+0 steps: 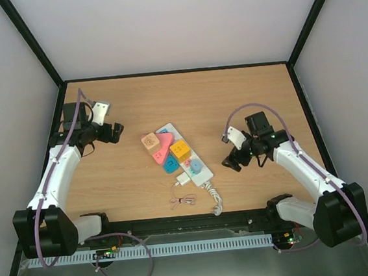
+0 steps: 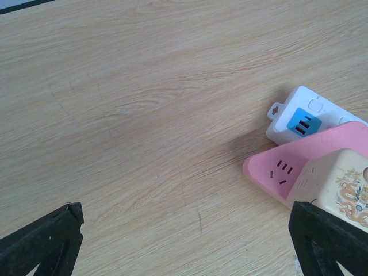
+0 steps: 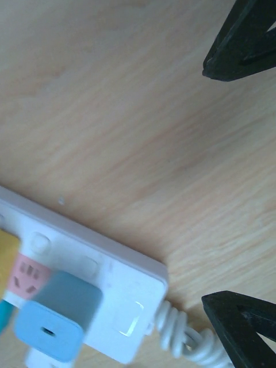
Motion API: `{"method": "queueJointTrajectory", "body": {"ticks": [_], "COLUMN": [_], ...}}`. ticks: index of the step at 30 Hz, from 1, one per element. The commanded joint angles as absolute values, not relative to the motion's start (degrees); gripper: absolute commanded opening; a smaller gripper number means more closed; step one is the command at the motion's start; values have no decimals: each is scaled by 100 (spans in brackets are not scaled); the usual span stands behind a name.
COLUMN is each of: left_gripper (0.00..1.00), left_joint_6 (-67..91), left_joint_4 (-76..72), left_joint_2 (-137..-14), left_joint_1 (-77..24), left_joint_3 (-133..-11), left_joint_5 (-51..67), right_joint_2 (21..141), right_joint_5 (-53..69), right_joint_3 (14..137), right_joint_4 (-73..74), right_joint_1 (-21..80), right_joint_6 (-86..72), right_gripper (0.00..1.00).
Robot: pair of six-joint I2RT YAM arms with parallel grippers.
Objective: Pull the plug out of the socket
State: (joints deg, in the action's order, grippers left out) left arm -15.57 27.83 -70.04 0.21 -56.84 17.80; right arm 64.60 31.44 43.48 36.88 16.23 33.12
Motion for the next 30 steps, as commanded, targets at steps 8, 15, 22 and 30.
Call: {"method": "queueJointTrajectory", "body": {"ticks": [8, 15, 22, 30], "left_gripper": [100, 100, 100, 100], "left_joint_6": [-1403, -1344, -1349, -1293], "left_joint_4": [2752, 2675, 2687, 2620], "left_joint_2": [-6821, -6794, -6730, -6700], "left_joint_1": [-44, -44, -62, -79], "left_joint_3": [-5538, -5506, -5471, -5431], "left_joint_5": [1887, 1821, 1820, 1851], "right_joint_2": [6084, 6175, 6368, 6679], "right_joint_5": [2365, 2211, 1819, 1773], "right_joint_3": [3489, 3350, 3157, 3113], "right_joint_4": [2946, 2472, 2146, 1934], "right_joint_1": [2705, 3424, 3986, 4183], "right_joint_6": [2997, 2277, 2095, 2014], "right_gripper": [98, 98, 98, 98]}}
